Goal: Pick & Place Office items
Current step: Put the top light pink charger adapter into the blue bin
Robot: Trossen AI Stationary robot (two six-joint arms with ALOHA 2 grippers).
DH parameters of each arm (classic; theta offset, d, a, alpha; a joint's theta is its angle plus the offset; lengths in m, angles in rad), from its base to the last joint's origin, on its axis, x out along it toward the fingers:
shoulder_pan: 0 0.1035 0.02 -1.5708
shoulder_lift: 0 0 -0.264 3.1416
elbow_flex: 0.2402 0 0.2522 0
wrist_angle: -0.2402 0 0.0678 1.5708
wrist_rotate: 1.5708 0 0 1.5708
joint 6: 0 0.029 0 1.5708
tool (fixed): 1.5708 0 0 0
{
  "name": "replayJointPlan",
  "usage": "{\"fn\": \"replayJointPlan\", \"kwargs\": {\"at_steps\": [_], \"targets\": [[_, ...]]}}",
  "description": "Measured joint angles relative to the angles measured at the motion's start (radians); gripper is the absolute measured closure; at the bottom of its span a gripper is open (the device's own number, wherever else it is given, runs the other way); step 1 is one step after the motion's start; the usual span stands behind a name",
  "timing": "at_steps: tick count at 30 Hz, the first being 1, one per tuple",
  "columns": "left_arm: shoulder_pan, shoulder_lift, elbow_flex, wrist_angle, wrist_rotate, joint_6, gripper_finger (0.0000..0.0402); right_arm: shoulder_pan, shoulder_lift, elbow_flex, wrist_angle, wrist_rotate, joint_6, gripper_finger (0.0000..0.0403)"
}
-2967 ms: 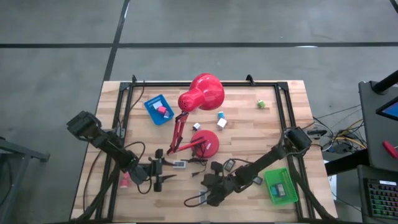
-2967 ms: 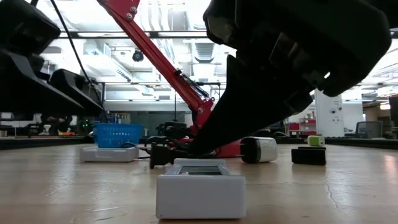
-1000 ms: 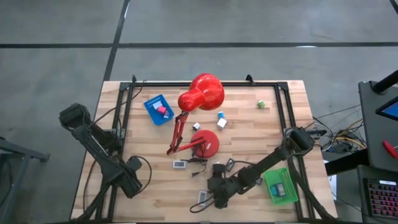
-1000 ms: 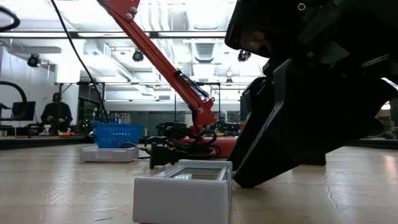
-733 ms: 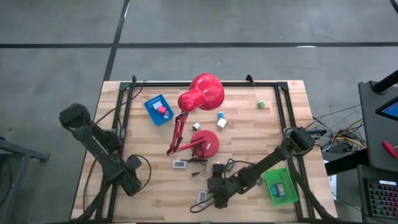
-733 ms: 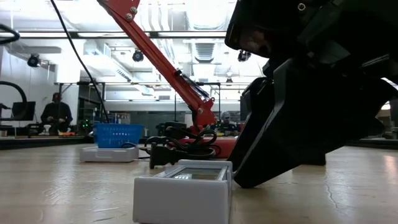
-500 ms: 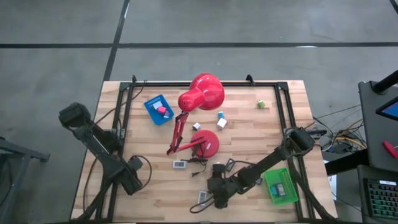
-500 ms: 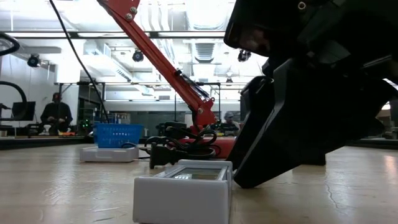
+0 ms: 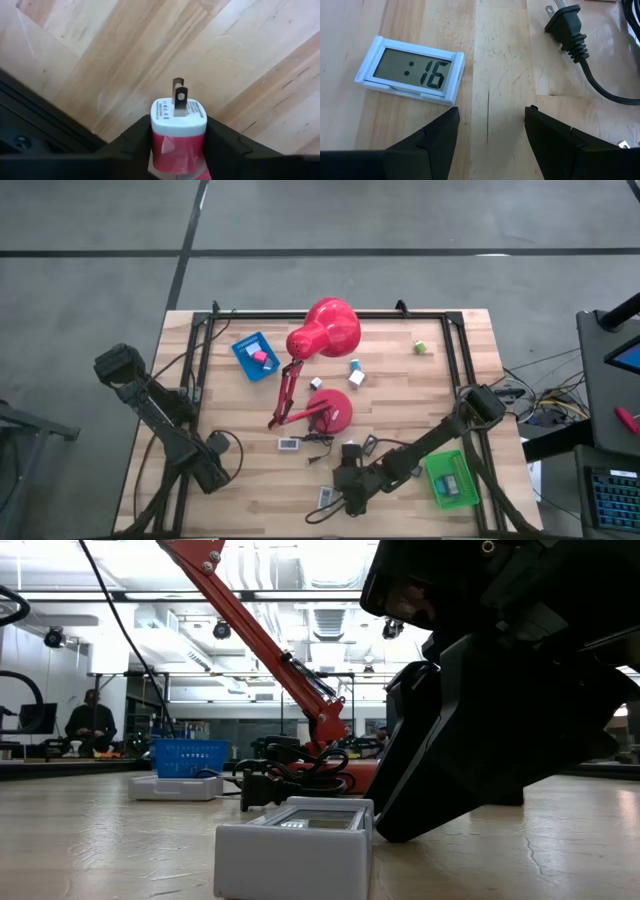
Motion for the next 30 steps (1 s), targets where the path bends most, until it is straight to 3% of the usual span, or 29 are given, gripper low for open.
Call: {"fn": "replayJointPlan", "kwargs": {"at_steps": [2,16,30], "targets": [[0.000,0.000,-0.001,-0.007,-0.004,0.001,0.0271,0.000,0.000,0.000,0.002,0.000,0.000,0.0179],[0.000,-0.004,0.003,-0.023,-0.058,0.071,0.0272,0.000,0.000,0.000,0.012,0.007,0.000,0.0179],[-0.035,-0.072,0.064,-0.018,-0.522,0.196,0.0272,0.000,0.001,-0.001,0.036,0.013,-0.014,0.0179]]}}
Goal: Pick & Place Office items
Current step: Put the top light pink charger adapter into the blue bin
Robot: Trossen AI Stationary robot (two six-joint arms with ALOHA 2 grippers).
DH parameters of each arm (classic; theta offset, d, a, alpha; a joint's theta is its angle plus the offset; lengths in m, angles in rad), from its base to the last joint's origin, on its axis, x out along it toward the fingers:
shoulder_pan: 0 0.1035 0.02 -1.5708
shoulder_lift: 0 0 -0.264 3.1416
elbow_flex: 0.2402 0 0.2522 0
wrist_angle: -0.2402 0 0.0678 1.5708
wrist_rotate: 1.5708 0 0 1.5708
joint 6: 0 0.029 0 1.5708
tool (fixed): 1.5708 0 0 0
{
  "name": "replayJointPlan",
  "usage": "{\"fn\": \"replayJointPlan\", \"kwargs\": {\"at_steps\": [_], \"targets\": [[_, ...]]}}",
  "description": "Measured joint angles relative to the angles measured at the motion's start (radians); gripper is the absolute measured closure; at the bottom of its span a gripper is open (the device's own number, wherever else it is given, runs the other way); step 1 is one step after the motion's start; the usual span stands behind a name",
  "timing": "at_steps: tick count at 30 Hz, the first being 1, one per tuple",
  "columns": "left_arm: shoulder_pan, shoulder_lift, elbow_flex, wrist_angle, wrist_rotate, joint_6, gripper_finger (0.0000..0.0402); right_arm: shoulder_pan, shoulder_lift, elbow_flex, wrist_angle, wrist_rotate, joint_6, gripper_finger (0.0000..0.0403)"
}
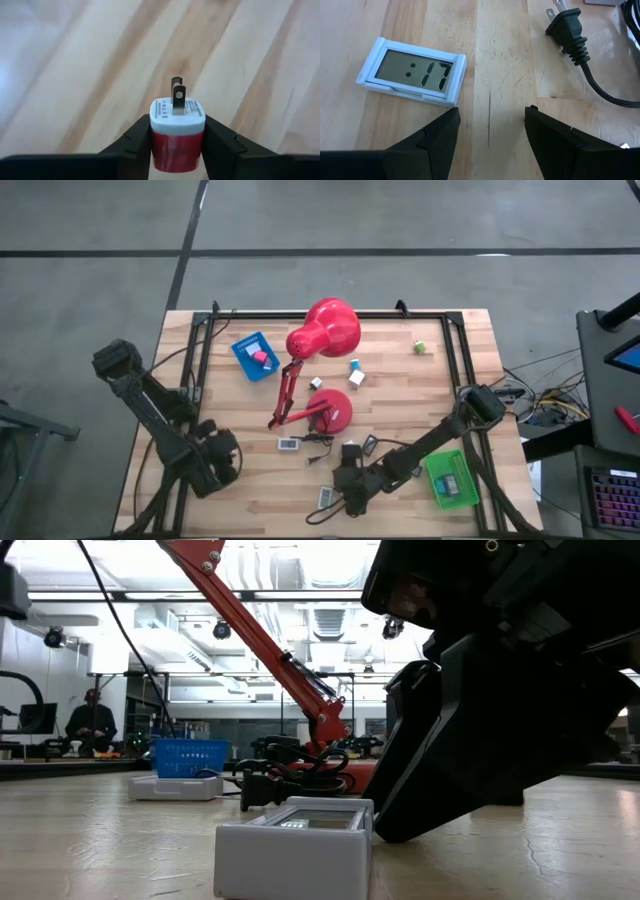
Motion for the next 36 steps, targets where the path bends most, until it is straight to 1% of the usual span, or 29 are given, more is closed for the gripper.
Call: {"fn": "replayJointPlan", "kwargs": {"at_steps": [6,11,15,18,20,22,26,28,34,35,36], "targets": [[-0.033,-0.065,-0.019,-0.003,-0.232,0.064,0.0272,0.001,0.001,-0.001,0.008,0.029,-0.011,0.0179],[-0.055,-0.107,-0.049,0.007,-0.417,0.153,0.0272,0.002,0.002,-0.002,0.020,0.062,-0.029,0.0179],[-0.071,-0.138,-0.095,0.081,-0.555,0.254,0.0272,0.002,0.004,-0.003,0.055,0.069,-0.066,0.0179],[-0.091,-0.162,-0.143,0.190,-0.650,0.348,0.0272,0.001,0.006,-0.006,0.086,0.071,-0.099,0.0179],[-0.103,-0.180,-0.185,0.289,-0.695,0.429,0.0272,0.001,0.006,-0.007,0.111,0.071,-0.118,0.0179],[-0.118,-0.200,-0.234,0.427,-0.726,0.542,0.0272,0.001,0.006,-0.008,0.134,0.072,-0.138,0.0179],[-0.128,-0.252,-0.349,0.736,-0.745,0.788,0.0272,0.000,0.006,-0.011,0.188,0.074,-0.178,0.0179],[-0.129,-0.284,-0.417,0.914,-0.732,0.927,0.0272,0.000,0.006,-0.011,0.201,0.074,-0.190,0.0179],[-0.128,-0.386,-0.656,1.530,-0.728,1.302,0.0272,0.000,0.005,-0.011,0.207,0.075,-0.196,0.0179],[-0.128,-0.401,-0.695,1.622,-0.728,1.351,0.0272,0.000,0.005,-0.011,0.209,0.075,-0.196,0.0179],[-0.127,-0.413,-0.712,1.662,-0.739,1.398,0.0272,0.000,0.005,-0.011,0.210,0.075,-0.195,0.0179]]}}
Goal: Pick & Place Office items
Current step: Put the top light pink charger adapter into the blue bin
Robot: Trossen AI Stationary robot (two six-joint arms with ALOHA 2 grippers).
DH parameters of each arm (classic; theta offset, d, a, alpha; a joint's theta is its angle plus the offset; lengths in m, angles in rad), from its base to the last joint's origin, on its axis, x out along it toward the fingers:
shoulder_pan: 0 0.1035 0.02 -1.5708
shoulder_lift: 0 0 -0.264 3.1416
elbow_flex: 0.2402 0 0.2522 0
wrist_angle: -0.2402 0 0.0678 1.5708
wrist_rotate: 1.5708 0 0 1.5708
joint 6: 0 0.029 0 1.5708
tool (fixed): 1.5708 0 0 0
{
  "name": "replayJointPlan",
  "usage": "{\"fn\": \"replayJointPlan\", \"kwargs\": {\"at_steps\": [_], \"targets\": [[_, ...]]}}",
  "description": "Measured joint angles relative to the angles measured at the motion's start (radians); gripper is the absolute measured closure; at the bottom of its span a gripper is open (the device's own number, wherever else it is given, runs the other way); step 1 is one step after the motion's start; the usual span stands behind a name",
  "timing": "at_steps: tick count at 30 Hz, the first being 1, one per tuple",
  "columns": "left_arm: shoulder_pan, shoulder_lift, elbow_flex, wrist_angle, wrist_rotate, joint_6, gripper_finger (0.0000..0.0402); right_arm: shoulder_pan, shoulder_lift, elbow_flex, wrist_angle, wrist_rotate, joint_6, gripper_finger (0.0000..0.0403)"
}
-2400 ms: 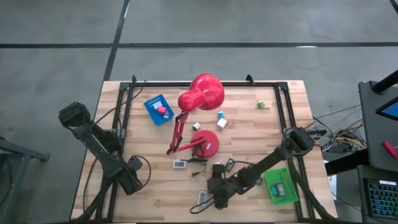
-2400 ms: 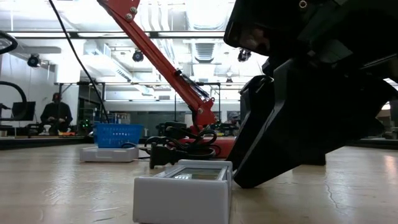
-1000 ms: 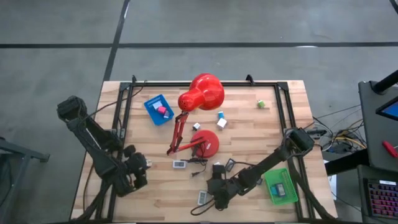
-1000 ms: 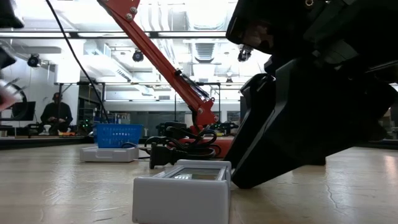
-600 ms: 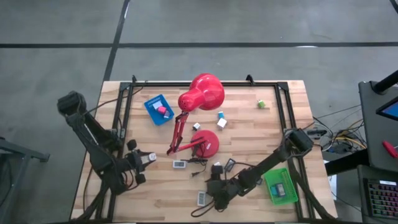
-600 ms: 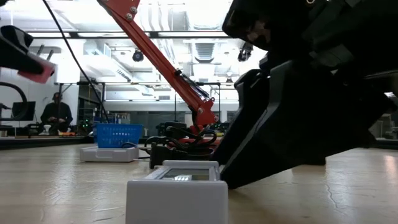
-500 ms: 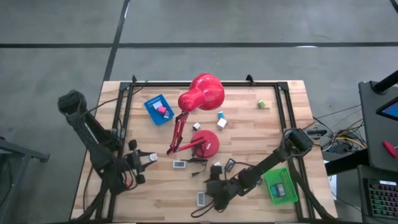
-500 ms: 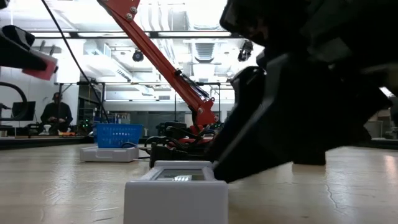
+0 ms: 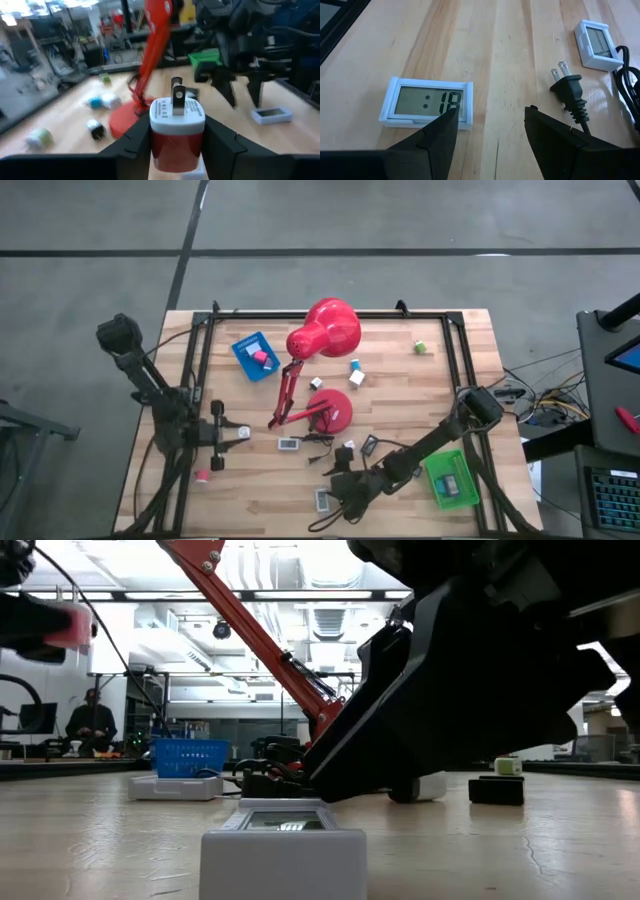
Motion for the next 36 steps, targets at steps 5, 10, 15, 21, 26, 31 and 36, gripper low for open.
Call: {"fn": "replayJointPlan", "kwargs": {"at_steps": [5,10,15,21,26,31,36], "targets": [[0.044,-0.066,0.015,0.030,0.054,0.146,0.0272,0.000,-0.001,0.000,0.002,0.001,0.001,0.0179],[0.114,-0.123,0.016,0.034,0.144,0.203,0.0272,0.000,-0.002,0.000,0.002,0.001,0.003,0.0179],[0.227,-0.151,0.043,0.039,0.278,0.273,0.0272,0.000,-0.002,0.000,0.002,0.001,0.004,0.0179],[0.455,-0.155,0.083,-0.066,0.484,0.266,0.0272,0.000,-0.003,-0.001,0.002,0.001,0.004,0.0179],[0.672,-0.165,0.086,-0.074,0.620,0.247,0.0272,0.000,-0.004,-0.001,0.002,0.001,0.004,0.0179],[0.877,-0.176,0.086,-0.077,0.785,0.230,0.0272,0.000,-0.004,-0.001,0.002,0.000,0.003,0.0179],[1.058,-0.175,0.086,-0.110,0.823,0.205,0.0272,0.000,-0.004,-0.004,0.002,0.000,0.007,0.0179]]}}
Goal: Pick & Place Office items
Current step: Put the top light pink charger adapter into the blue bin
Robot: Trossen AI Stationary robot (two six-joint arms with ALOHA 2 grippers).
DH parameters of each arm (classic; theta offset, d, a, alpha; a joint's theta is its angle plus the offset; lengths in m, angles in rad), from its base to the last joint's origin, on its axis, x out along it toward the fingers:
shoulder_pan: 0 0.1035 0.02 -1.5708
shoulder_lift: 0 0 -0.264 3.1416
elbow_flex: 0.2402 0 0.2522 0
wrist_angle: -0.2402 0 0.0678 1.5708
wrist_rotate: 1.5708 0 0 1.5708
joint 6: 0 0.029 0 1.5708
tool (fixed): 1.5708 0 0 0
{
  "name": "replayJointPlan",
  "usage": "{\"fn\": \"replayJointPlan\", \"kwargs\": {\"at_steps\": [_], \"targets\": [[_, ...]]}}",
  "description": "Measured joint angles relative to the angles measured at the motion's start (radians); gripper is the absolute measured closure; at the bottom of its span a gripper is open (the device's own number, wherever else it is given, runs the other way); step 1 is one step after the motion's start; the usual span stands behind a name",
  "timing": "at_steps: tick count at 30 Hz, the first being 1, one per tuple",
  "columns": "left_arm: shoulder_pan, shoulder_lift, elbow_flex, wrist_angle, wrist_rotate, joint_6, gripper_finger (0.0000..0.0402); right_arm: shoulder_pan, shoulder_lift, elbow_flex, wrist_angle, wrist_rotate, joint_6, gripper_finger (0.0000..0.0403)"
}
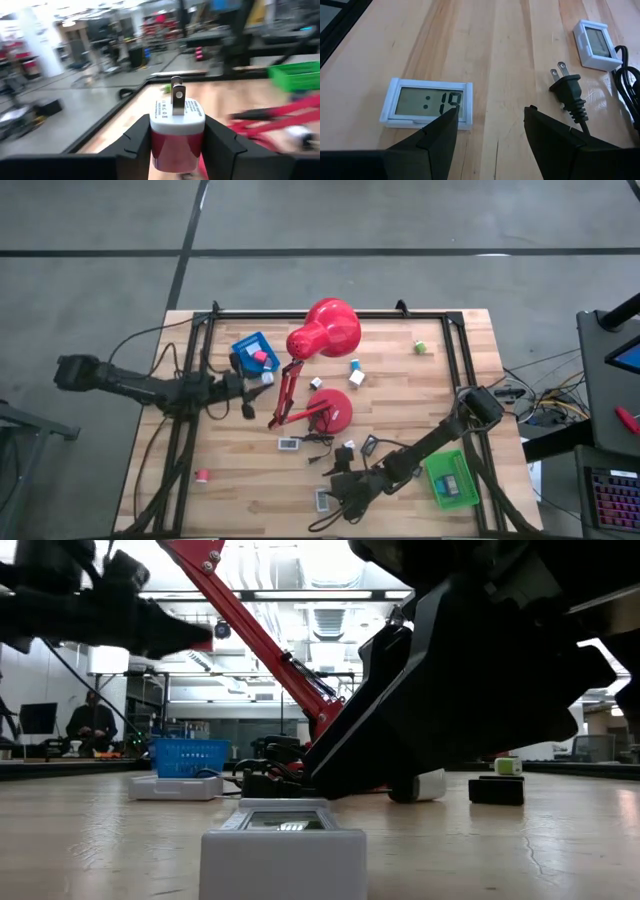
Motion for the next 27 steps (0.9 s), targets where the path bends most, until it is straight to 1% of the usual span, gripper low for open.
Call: {"fn": "replayJointPlan", "kwargs": {"at_steps": [3,7,12,15,21,24,27], "targets": [[0.105,0.000,0.000,-0.029,0.005,-0.020,0.0272,0.000,0.000,-0.002,0.000,0.000,0.001,0.0179],[0.234,0.000,0.000,-0.090,0.017,-0.091,0.0272,0.000,0.000,-0.002,0.000,0.000,0.004,0.0179],[0.345,0.003,0.000,-0.142,0.020,-0.146,0.0272,0.000,0.000,-0.002,0.000,0.000,0.004,0.0179],[0.394,0.003,0.002,-0.160,0.020,-0.180,0.0272,0.000,0.000,-0.002,0.000,0.000,0.004,0.0179],[0.450,0.039,0.051,-0.282,0.019,-0.241,0.0272,0.000,0.000,-0.002,0.001,0.000,0.004,0.0179],[0.462,0.076,0.097,-0.353,0.010,-0.249,0.0272,0.000,0.000,-0.002,0.002,0.000,0.004,0.0179],[0.476,0.132,0.161,-0.466,-0.028,-0.272,0.0272,0.000,0.000,-0.002,0.002,0.000,0.005,0.0179]]}}
